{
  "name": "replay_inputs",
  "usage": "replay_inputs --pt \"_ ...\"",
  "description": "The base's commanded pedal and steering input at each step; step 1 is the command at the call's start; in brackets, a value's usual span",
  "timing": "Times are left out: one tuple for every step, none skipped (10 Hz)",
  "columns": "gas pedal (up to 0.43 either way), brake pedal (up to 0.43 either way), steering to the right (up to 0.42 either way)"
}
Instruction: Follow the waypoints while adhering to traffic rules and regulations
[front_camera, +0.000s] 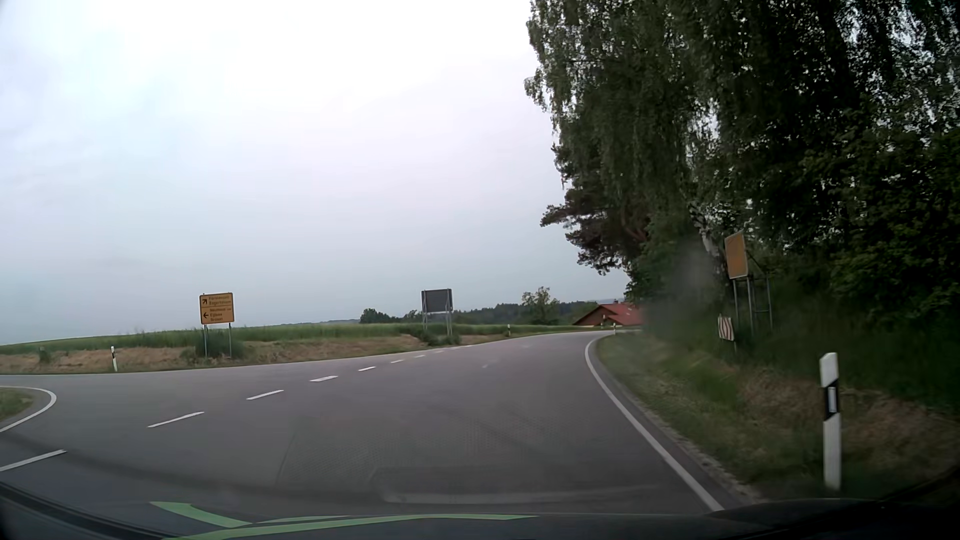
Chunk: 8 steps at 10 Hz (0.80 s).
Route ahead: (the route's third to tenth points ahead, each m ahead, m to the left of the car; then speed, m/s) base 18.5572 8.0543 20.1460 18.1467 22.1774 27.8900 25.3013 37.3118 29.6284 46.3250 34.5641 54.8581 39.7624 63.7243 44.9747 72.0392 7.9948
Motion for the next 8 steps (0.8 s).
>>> replay_inputs --pt "0.0 0.232 -0.09" --pt "0.0 0.213 -0.113" --pt "0.0 0.201 -0.133" --pt "0.0 0.183 -0.155" --pt "0.0 0.177 -0.173" --pt "0.0 0.171 -0.198" --pt "0.0 0.159 -0.222" --pt "0.0 0.128 -0.236"
